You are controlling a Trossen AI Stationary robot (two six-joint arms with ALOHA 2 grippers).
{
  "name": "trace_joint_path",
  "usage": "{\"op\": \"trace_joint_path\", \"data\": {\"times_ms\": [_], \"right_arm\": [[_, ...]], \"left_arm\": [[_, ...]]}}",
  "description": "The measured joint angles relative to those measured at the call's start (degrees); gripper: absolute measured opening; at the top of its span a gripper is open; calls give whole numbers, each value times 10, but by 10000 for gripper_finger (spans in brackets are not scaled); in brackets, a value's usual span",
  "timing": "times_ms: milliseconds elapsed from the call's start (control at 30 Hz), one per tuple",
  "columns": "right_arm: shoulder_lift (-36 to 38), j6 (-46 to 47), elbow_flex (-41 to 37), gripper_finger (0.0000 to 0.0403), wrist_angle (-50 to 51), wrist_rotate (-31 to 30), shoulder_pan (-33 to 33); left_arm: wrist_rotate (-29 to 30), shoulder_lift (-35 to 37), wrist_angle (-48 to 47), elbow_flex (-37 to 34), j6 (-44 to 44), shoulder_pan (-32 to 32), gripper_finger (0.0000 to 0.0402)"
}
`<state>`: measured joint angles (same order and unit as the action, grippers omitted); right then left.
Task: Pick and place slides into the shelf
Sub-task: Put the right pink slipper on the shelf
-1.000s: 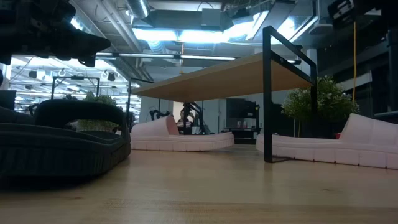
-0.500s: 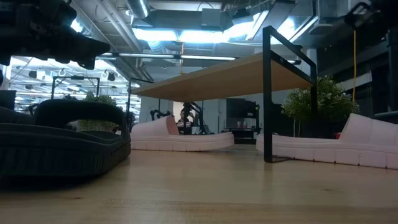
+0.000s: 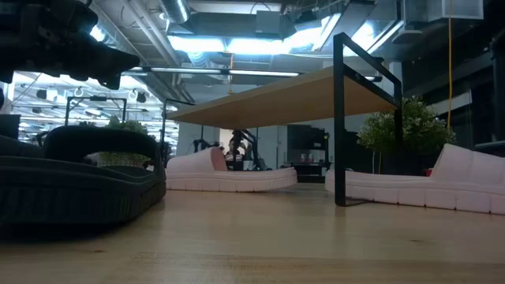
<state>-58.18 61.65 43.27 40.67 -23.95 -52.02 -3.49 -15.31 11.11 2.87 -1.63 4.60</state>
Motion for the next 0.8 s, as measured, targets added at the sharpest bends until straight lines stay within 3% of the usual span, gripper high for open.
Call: {"op": "trace_joint_path", "data": {"times_ms": [167, 433, 800], "right_arm": [[-45, 68, -6, 3, -2, -50, -19], [-110, 217, -64, 4, -52, -56, -19], [-123, 223, -87, 5, -113, -56, -18]], "left_arm": [[0, 0, 0, 0, 0, 0, 0], [0, 0, -1, 0, -4, 0, 0], [0, 0, -25, 0, -5, 0, 0]]}}
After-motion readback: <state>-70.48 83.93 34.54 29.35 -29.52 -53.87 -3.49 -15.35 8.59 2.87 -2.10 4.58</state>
